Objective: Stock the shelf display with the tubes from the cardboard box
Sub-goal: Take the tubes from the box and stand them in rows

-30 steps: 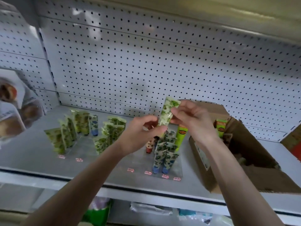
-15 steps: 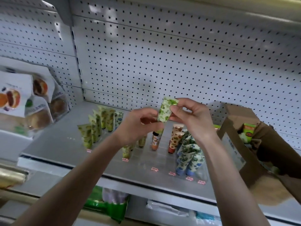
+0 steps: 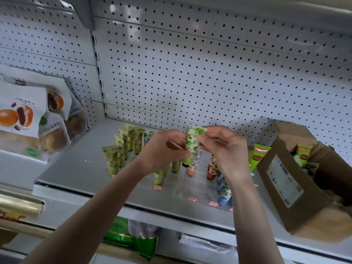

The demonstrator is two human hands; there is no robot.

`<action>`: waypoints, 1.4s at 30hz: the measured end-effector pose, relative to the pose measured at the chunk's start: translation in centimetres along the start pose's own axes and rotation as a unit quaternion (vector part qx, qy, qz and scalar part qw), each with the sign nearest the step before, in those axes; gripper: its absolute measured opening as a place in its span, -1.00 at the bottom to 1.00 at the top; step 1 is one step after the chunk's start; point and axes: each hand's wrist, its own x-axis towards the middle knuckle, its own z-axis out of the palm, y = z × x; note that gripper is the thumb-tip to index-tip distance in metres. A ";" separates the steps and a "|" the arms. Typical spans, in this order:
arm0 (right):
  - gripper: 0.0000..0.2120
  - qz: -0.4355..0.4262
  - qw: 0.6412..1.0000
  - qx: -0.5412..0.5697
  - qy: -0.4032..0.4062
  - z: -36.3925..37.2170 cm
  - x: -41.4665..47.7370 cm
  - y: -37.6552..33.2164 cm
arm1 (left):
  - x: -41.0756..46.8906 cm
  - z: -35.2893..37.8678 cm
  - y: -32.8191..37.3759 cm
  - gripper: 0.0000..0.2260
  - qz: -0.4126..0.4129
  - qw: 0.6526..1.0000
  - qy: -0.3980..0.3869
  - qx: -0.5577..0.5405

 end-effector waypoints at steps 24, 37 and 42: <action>-0.86 -0.005 0.995 0.001 0.100 -2.9 -1.8 1.9 | 0.7 1.4 0.8 -0.89 0.038 0.996 -0.083 -0.013; -0.83 -0.009 0.990 -0.027 0.140 -8.6 -4.8 2.4 | -0.9 8.3 1.0 -0.80 0.050 0.984 -0.172 0.019; -0.82 0.001 0.991 -0.016 0.129 -9.2 -5.4 2.1 | -1.5 8.9 1.4 -0.82 0.055 0.985 -0.162 0.014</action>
